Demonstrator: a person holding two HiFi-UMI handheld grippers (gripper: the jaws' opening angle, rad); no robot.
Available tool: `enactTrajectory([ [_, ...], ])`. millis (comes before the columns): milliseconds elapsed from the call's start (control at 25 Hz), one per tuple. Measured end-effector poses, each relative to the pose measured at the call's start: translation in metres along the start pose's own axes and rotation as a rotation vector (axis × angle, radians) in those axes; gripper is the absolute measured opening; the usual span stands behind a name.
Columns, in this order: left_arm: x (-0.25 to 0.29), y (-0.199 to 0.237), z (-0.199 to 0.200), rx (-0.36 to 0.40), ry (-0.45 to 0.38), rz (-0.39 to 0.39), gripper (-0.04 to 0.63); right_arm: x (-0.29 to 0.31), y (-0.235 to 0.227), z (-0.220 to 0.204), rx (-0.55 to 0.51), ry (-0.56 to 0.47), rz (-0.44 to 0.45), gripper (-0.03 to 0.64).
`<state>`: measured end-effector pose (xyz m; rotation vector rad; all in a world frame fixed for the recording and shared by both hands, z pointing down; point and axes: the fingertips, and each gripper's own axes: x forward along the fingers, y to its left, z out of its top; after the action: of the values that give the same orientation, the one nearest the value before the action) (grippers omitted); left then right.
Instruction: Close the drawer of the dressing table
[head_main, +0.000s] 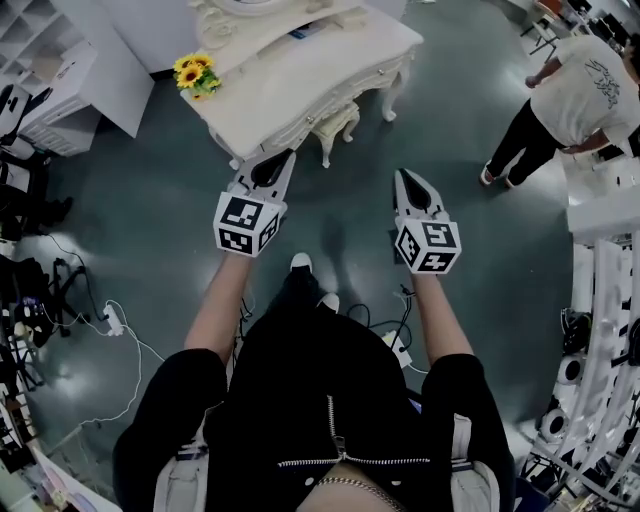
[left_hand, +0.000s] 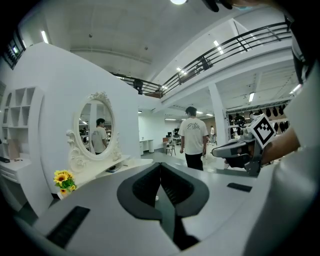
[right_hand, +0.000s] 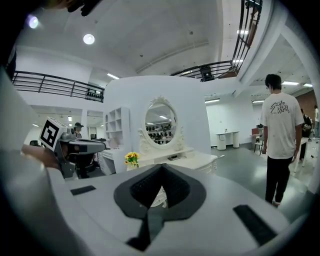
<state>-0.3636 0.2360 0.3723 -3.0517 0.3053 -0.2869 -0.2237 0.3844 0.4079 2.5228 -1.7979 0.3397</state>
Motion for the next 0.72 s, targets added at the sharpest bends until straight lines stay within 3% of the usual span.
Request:
enactTrajectory([
  [280, 0.052, 0.016, 0.001, -0.003, -0.002, -0.012, 0.021, 0.038, -0.030, 0.003, 0.016, 0.002, -0.006, 0.006],
  [720, 0.175, 0.076, 0.011, 0.007, 0.015, -0.062, 0.021, 0.150, -0.093, 0.030, 0.030, 0.026, -0.034, 0.006],
])
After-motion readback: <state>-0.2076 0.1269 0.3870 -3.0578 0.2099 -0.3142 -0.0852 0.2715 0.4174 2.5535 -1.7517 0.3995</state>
